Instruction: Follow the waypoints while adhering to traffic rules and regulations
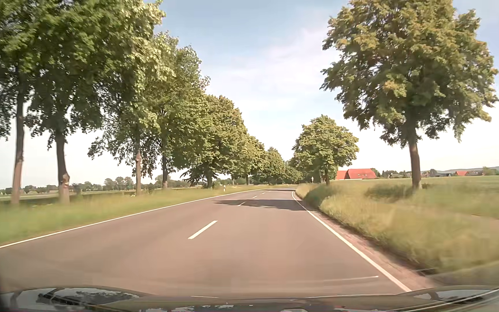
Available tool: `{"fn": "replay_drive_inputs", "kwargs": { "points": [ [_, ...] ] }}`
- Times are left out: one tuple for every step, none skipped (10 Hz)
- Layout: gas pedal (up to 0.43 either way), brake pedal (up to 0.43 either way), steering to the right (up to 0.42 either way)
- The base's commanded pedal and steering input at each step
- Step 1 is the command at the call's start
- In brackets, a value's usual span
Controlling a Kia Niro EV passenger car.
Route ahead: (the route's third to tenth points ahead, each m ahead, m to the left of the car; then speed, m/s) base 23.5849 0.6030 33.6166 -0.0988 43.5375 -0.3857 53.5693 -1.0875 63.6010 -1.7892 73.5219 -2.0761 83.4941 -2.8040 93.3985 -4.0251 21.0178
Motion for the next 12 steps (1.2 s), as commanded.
{"fn": "replay_drive_inputs", "kwargs": {
  "points": [
    [0.157, 0.0, 0.001],
    [0.157, 0.0, 0.001],
    [0.157, 0.0, 0.001],
    [0.157, 0.0, 0.001],
    [0.157, 0.0, 0.003],
    [0.157, 0.0, 0.003],
    [0.157, 0.0, 0.003],
    [0.157, 0.0, 0.003],
    [0.157, 0.0, 0.003],
    [0.157, 0.0, 0.003],
    [0.157, 0.0, 0.004],
    [0.157, 0.0, 0.005]
  ]
}}
